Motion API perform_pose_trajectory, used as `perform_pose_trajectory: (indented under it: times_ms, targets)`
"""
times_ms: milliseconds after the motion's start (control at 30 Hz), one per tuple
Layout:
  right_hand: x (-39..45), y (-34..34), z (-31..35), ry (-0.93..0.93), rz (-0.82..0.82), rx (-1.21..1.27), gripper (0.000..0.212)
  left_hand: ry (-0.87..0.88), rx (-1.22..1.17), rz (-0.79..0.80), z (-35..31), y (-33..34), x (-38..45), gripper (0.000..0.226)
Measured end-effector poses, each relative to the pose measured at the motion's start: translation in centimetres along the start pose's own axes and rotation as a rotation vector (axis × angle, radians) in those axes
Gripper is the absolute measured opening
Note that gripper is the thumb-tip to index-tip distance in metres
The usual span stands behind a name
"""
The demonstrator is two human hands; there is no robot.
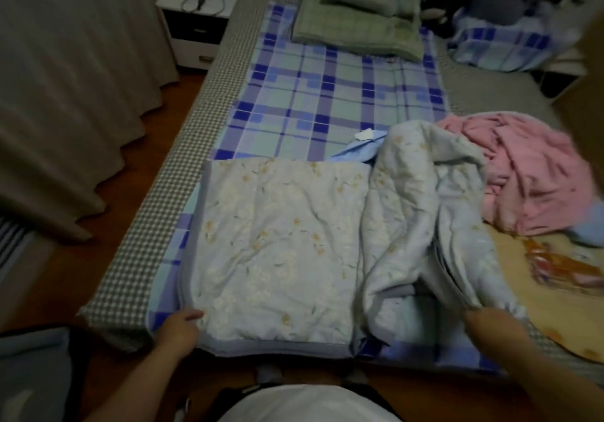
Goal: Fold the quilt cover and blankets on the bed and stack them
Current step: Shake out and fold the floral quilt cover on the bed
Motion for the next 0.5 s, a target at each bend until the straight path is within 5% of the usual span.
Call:
perform_pose_trajectory:
  times_ms: [100, 200, 300, 367, 500]
  targets:
    - [0.0, -5.8, -9.9, 0.293, -0.199, -0.04, 0.031, 0.03, -0.101, -0.028, -2.8, -0.2, 0.8, 0.034]
    - [0.3, -15.3, -17.3, 0.54, -0.132, -0.045, 0.024, 0.106, -0.238, -0.088, -6.5, -0.9, 0.3, 0.032]
    - [1.3, -30.5, -20.6, 0.695, -0.467, -0.113, 0.013, 0.135, -0.334, -0.123, -9.2, -1.9, -0.6, 0.033]
    - [3.5, -41.4, -18.3, 0.58, -0.84, 0.039, 0.011, 0.152, -0.374, -0.134, -10.3, -3.0, -1.3, 0.032]
    - [2.5, -57.3, 1.6, -0.146, -1.487, 0.241, 0.013, 0.209, -0.473, -0.157, -11.3, -5.7, -2.5, 0.034]
Point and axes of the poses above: each hand's wrist, its own x-axis towards the middle knuckle, its own y-axis out of the palm, z = x × y, the point moved 8 cm from there along x, towards the middle knuckle, and after that the axes turned 8 degrees about -z, right-handed, at the moved point
